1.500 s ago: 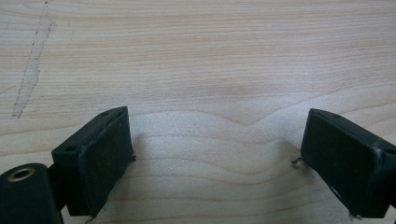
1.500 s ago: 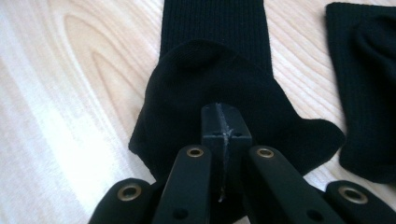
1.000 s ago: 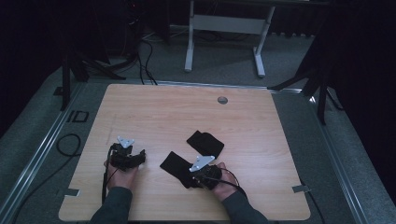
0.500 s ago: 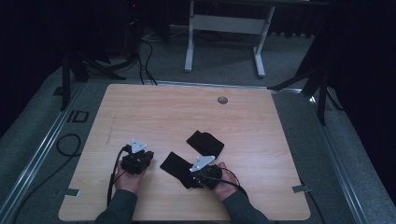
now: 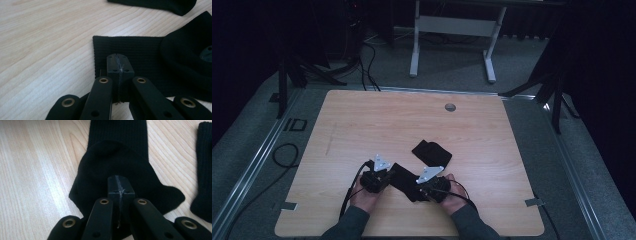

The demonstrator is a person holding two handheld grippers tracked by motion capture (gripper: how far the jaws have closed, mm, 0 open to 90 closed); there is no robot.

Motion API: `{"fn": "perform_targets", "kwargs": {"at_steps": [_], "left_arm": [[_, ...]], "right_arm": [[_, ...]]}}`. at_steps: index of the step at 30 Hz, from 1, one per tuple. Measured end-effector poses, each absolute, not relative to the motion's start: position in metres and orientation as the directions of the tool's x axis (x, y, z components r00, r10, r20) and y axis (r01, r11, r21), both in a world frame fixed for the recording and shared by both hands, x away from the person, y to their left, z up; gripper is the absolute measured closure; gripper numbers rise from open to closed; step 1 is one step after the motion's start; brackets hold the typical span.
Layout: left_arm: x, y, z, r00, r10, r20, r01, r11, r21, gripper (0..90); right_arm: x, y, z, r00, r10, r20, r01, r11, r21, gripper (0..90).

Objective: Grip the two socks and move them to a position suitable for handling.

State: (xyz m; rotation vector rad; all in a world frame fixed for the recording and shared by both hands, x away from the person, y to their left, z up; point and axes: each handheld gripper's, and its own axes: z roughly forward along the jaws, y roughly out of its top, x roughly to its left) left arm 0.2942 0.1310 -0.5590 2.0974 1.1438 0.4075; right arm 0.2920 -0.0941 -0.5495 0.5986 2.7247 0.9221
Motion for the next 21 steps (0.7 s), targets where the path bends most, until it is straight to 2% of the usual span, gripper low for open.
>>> {"fn": "perform_targets", "kwargs": {"at_steps": [9,12,16,21], "left_arm": [[0.284,0.131,-0.559,0.569,0.818,-0.080,0.615,-0.359,0.702,90.0],[0.284,0.130,-0.559,0.571,0.818,-0.075,0.613,-0.363,0.701,90.0],[0.284,0.130,-0.559,0.568,0.819,-0.080,0.616,-0.358,0.701,90.0],[0.284,0.130,-0.559,0.567,0.820,-0.081,0.616,-0.357,0.702,90.0]], "right_arm": [[0.296,-0.101,-0.549,-0.865,0.496,-0.068,0.354,0.702,0.618,86.2],[0.295,-0.101,-0.545,-0.851,0.520,-0.077,0.367,0.692,0.621,80.0],[0.288,-0.095,-0.528,-0.852,0.521,-0.054,0.354,0.648,0.674,73.4],[0.281,-0.084,-0.522,-0.863,0.501,-0.056,0.331,0.647,0.687,69.6]]}}
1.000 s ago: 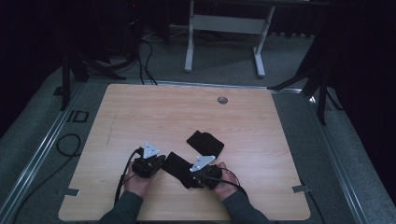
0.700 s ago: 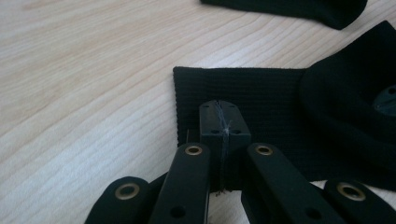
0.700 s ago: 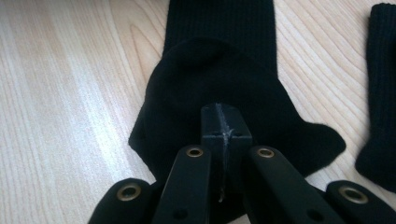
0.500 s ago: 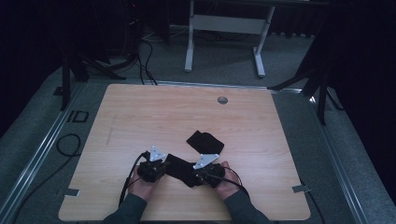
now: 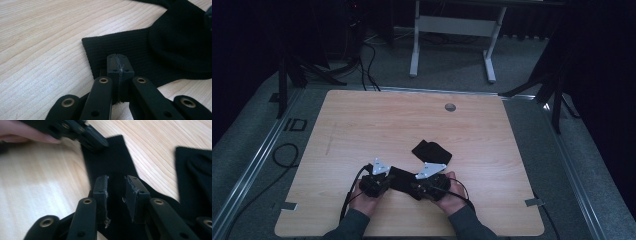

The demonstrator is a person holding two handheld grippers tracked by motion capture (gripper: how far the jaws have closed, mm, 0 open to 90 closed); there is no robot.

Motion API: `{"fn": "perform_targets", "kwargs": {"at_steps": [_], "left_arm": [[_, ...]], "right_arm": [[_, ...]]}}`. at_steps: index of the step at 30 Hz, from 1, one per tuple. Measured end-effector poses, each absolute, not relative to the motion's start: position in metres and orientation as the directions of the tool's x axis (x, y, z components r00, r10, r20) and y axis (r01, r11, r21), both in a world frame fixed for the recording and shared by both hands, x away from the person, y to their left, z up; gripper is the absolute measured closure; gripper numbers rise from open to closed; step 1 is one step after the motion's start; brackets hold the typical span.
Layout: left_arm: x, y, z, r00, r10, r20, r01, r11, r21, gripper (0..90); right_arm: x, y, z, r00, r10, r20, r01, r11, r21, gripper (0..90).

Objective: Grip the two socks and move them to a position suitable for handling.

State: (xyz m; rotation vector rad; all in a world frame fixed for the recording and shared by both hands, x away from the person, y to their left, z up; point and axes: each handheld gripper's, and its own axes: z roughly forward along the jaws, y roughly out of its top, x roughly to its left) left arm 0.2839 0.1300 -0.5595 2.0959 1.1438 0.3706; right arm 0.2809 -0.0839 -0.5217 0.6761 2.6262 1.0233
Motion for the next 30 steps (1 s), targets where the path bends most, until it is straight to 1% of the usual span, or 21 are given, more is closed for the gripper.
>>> {"fn": "perform_targets", "kwargs": {"at_steps": [2,3,5,8,10,12,13,14,15,16,17,18,20,24,30], "left_arm": [[0.284,0.130,-0.560,0.568,0.819,-0.078,0.614,-0.358,0.704,90.0],[0.284,0.130,-0.560,0.568,0.819,-0.078,0.613,-0.358,0.704,90.0],[0.284,0.129,-0.560,0.570,0.818,-0.074,0.611,-0.361,0.704,90.0],[0.285,0.129,-0.560,0.571,0.818,-0.070,0.609,-0.364,0.704,90.0],[0.284,0.128,-0.560,0.576,0.815,-0.060,0.603,-0.374,0.705,90.0],[0.284,0.128,-0.560,0.576,0.815,-0.060,0.602,-0.374,0.706,90.0],[0.284,0.128,-0.560,0.577,0.815,-0.057,0.601,-0.376,0.705,90.0],[0.284,0.128,-0.560,0.577,0.815,-0.057,0.601,-0.376,0.705,90.0],[0.285,0.128,-0.560,0.577,0.815,-0.056,0.600,-0.377,0.706,90.0],[0.285,0.128,-0.560,0.577,0.815,-0.056,0.600,-0.377,0.706,90.0],[0.285,0.128,-0.560,0.578,0.814,-0.053,0.598,-0.379,0.706,90.0],[0.285,0.128,-0.560,0.579,0.814,-0.052,0.597,-0.380,0.707,90.0],[0.286,0.128,-0.560,0.580,0.813,-0.046,0.593,-0.382,0.708,90.0],[0.290,0.131,-0.560,0.583,0.812,-0.034,0.589,-0.393,0.706,90.0],[0.299,0.137,-0.560,0.607,0.795,-0.023,0.571,-0.416,0.708,90.0]], "right_arm": [[0.278,-0.074,-0.525,-0.870,0.490,-0.054,0.328,0.657,0.679,66.8],[0.278,-0.074,-0.525,-0.870,0.490,-0.054,0.328,0.657,0.679,66.8],[0.277,-0.064,-0.532,-0.863,0.500,-0.071,0.336,0.673,0.659,61.8],[0.278,-0.057,-0.536,-0.852,0.518,-0.078,0.351,0.675,0.649,60.0],[0.281,-0.051,-0.540,-0.831,0.552,-0.063,0.387,0.656,0.648,62.6],[0.282,-0.049,-0.541,-0.825,0.562,-0.061,0.397,0.653,0.645,64.1],[0.281,-0.045,-0.544,-0.818,0.570,-0.077,0.404,0.664,0.629,69.1],[0.281,-0.045,-0.544,-0.818,0.570,-0.077,0.404,0.664,0.629,69.1],[0.279,-0.045,-0.545,-0.817,0.570,-0.087,0.405,0.674,0.618,79.4],[0.279,-0.045,-0.545,-0.817,0.570,-0.087,0.405,0.674,0.618,79.4],[0.279,-0.045,-0.545,-0.814,0.575,-0.086,0.409,0.671,0.619,84.1],[0.280,-0.049,-0.542,-0.804,0.590,-0.070,0.424,0.653,0.628,86.4],[0.282,-0.054,-0.536,-0.797,0.603,-0.039,0.441,0.625,0.644,86.7],[0.282,-0.061,-0.527,-0.788,0.615,-0.032,0.446,0.605,0.659,86.7],[0.281,-0.086,-0.512,-0.761,0.648,0.003,0.467,0.546,0.696,86.5]]}}
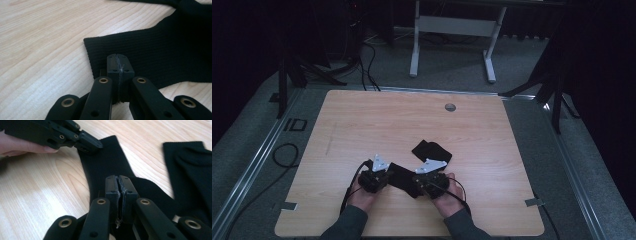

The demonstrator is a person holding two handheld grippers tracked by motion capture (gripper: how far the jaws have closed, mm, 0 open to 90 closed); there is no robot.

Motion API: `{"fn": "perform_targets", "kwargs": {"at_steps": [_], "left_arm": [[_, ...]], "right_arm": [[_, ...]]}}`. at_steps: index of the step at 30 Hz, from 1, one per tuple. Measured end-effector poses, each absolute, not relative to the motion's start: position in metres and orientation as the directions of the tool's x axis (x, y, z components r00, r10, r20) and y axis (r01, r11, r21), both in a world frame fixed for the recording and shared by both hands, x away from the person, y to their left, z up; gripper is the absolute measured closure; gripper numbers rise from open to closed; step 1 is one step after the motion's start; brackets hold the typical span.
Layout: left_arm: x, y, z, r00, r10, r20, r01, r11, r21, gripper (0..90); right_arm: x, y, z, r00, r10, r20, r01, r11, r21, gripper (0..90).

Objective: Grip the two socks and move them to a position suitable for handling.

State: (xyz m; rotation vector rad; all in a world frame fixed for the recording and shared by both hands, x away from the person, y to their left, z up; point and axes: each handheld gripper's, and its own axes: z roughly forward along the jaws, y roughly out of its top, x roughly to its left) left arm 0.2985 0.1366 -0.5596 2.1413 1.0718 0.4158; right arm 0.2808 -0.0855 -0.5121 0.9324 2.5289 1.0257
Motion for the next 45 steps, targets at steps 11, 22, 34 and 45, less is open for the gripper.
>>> {"fn": "perform_targets", "kwargs": {"at_steps": [11,22,34,45], "left_arm": [[0.301,0.139,-0.559,0.620,0.785,-0.012,0.561,-0.432,0.706,90.0],[0.302,0.140,-0.559,0.621,0.784,0.000,0.555,-0.440,0.706,90.0],[0.301,0.140,-0.558,0.617,0.787,-0.018,0.558,-0.422,0.715,74.7],[0.299,0.148,-0.552,0.600,0.797,-0.066,0.561,-0.361,0.745,65.4]], "right_arm": [[0.275,-0.147,-0.508,-0.652,0.757,0.049,0.539,0.417,0.731,86.3],[0.266,-0.189,-0.520,-0.578,0.814,0.062,0.605,0.376,0.702,82.1],[0.278,-0.220,-0.504,-0.501,0.865,0.038,0.605,0.319,0.730,66.5],[0.302,-0.179,-0.497,-0.634,0.774,-0.006,0.525,0.435,0.731,60.1]]}}
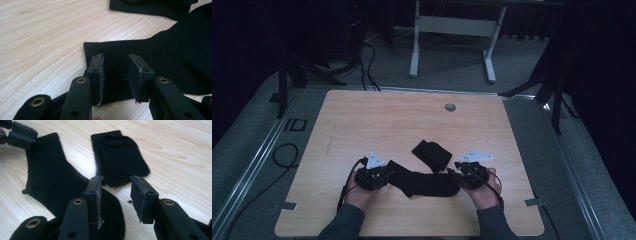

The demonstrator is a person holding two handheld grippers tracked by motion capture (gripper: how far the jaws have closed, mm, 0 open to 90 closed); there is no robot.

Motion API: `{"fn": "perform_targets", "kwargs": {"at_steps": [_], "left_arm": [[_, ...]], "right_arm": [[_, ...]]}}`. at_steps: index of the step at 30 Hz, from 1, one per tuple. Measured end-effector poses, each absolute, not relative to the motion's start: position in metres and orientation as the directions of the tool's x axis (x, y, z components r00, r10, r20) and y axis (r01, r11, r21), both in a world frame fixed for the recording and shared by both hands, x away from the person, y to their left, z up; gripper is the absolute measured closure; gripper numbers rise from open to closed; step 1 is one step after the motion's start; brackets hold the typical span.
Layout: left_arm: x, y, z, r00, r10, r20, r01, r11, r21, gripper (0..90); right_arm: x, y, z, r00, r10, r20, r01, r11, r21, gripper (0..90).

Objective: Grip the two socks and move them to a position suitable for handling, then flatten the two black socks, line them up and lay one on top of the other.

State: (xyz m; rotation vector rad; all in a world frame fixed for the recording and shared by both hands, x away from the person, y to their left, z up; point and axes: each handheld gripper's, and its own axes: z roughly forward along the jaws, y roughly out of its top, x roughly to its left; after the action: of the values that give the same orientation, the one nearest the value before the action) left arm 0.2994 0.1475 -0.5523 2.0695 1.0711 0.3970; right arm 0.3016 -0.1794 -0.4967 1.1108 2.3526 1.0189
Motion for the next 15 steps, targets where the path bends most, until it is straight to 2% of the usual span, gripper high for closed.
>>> {"fn": "perform_targets", "kwargs": {"at_steps": [15], "left_arm": [[0.299,0.148,-0.552,0.596,0.800,-0.075,0.568,-0.354,0.743,64.1]], "right_arm": [[0.326,-0.156,-0.498,-0.684,0.729,0.014,0.531,0.485,0.695,59.7]]}}
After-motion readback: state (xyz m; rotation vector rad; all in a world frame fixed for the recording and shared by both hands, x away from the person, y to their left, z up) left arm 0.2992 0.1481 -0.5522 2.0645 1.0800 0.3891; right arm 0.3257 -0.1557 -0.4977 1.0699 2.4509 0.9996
